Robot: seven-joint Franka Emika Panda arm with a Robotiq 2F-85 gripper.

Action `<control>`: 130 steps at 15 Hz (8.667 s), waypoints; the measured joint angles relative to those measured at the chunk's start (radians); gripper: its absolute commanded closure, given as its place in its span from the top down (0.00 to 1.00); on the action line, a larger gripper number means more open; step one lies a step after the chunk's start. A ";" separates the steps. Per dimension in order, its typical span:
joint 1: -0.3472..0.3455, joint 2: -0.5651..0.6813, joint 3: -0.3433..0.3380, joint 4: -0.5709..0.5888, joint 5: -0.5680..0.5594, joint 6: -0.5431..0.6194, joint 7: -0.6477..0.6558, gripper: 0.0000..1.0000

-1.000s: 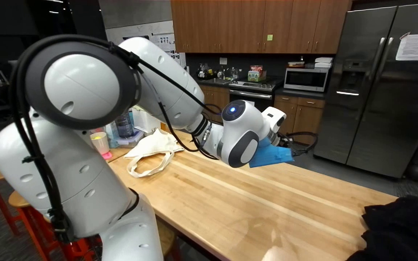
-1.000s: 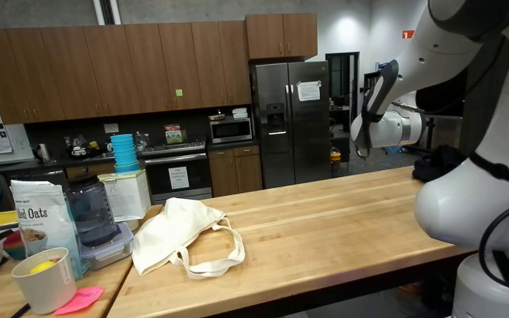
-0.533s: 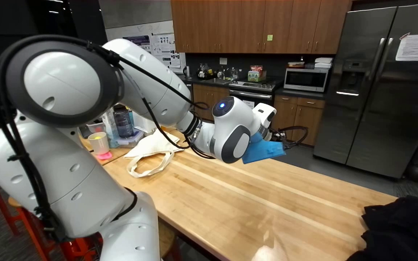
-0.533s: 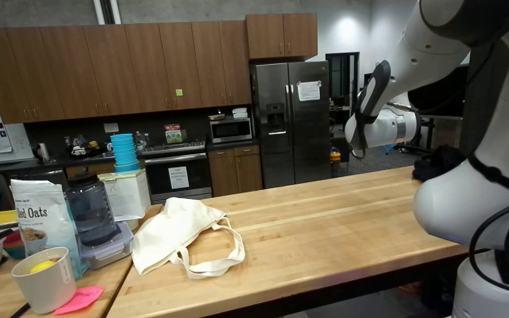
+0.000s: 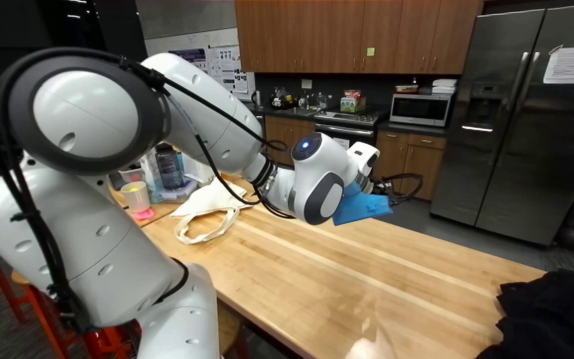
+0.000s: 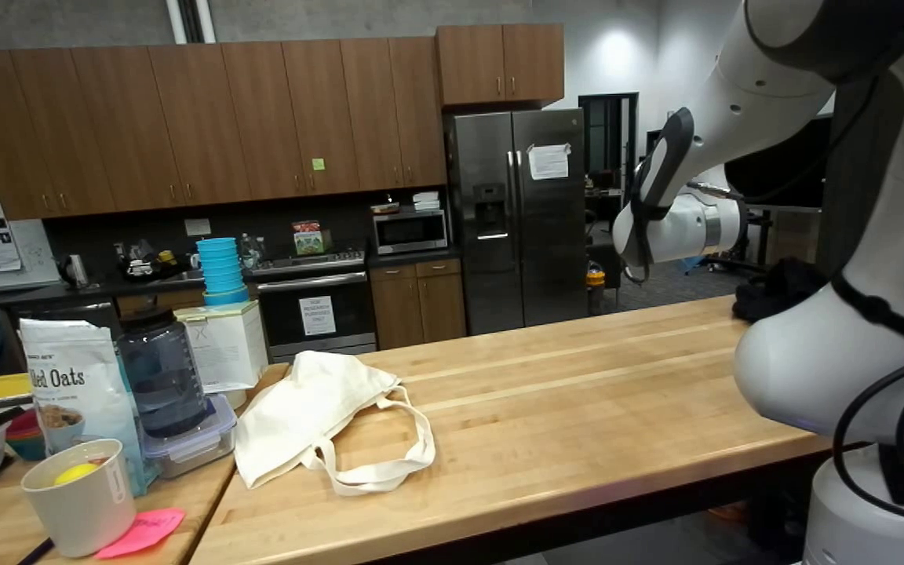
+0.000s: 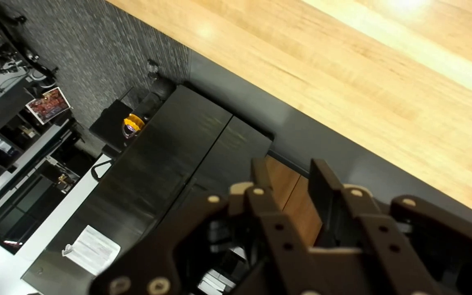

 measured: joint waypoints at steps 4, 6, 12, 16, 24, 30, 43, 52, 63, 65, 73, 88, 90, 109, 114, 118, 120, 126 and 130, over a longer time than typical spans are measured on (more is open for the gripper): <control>0.067 -0.007 0.000 0.005 -0.007 0.001 -0.015 0.90; 0.146 -0.021 -0.004 0.009 -0.019 0.000 -0.032 0.99; 0.362 -0.080 -0.008 0.040 -0.061 -0.046 -0.094 1.00; 0.431 -0.108 -0.001 0.060 -0.094 -0.082 -0.150 1.00; 0.586 -0.113 -0.043 0.136 -0.451 -0.296 -0.074 1.00; 0.649 -0.107 -0.051 0.198 -0.649 -0.393 -0.007 1.00; 0.838 0.065 -0.186 0.228 -0.634 -0.395 0.012 1.00; 0.964 0.346 -0.185 0.444 -0.545 -0.485 -0.069 1.00; 1.015 0.586 -0.137 0.722 -0.506 -0.569 -0.209 1.00; 1.024 0.629 -0.135 0.768 -0.509 -0.574 -0.221 1.00; 1.086 0.814 -0.130 0.981 -0.509 -0.686 -0.293 1.00; 1.175 1.072 -0.166 1.294 -0.512 -0.877 -0.367 0.36; 1.180 1.081 -0.177 1.313 -0.516 -0.880 -0.367 0.21; 1.155 0.961 -0.319 1.185 -0.620 -0.713 -0.247 0.01; 1.111 0.880 -0.331 1.050 -0.654 -0.645 -0.161 0.01; 1.065 0.801 -0.344 0.929 -0.693 -0.593 -0.079 0.01; 1.046 0.754 -0.357 0.866 -0.734 -0.577 -0.021 0.01; 0.987 0.590 -0.395 0.658 -0.890 -0.516 0.205 0.01; 0.984 0.492 -0.459 0.518 -1.016 -0.453 0.375 0.01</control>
